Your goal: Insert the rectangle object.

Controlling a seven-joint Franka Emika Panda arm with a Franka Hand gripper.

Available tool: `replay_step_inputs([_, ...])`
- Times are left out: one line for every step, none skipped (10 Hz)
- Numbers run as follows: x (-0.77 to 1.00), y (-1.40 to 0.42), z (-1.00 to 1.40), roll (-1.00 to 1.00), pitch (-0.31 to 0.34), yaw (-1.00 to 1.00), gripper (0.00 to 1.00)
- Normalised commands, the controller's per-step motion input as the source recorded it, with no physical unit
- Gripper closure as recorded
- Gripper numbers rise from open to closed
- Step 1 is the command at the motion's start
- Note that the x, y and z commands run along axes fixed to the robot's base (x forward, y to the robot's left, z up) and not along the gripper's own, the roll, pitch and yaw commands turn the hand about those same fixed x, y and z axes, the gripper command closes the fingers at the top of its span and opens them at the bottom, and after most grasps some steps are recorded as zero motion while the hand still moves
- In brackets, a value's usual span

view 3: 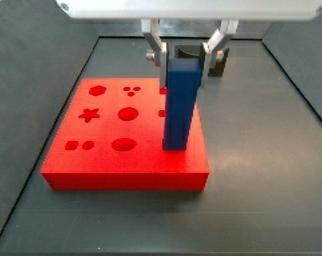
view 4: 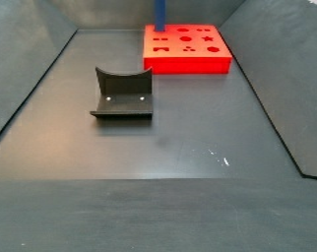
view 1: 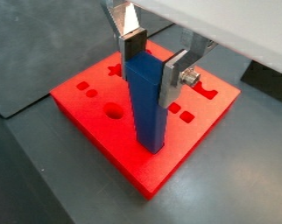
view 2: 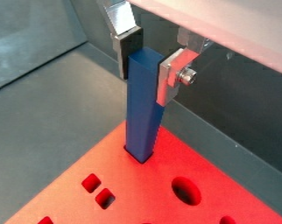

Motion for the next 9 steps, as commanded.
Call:
replay_step_inputs([0.01,0.00,-0.54,-0.14,-0.046,-0.22,1.00])
replay_step_inputs([0.01,0.00,-0.79,-0.08,0.000,-0.23,1.00])
replay_step_inputs([0.00,0.00,-0.95,-0.07,0.006,-0.22,1.00])
replay_step_inputs([0.00,0.00,-0.99,-0.05,0.043,-0.18,1.00])
replay_step_inputs([0.00,0.00,-0.99,-0.04,0.070,-0.13,1.00])
replay_step_inputs([0.00,0.00,-1.00,-0.01,0.079,-0.07,1.00])
replay_step_inputs([0.13,-0.11,-0.91,-0.05,0.086,0.00,1.00])
replay_step_inputs([0.00,-0.01,0.00,0.02,0.000,0.00,1.00])
replay_step_inputs([0.00,0.00,0.00,0.00,0.000,0.00,1.00])
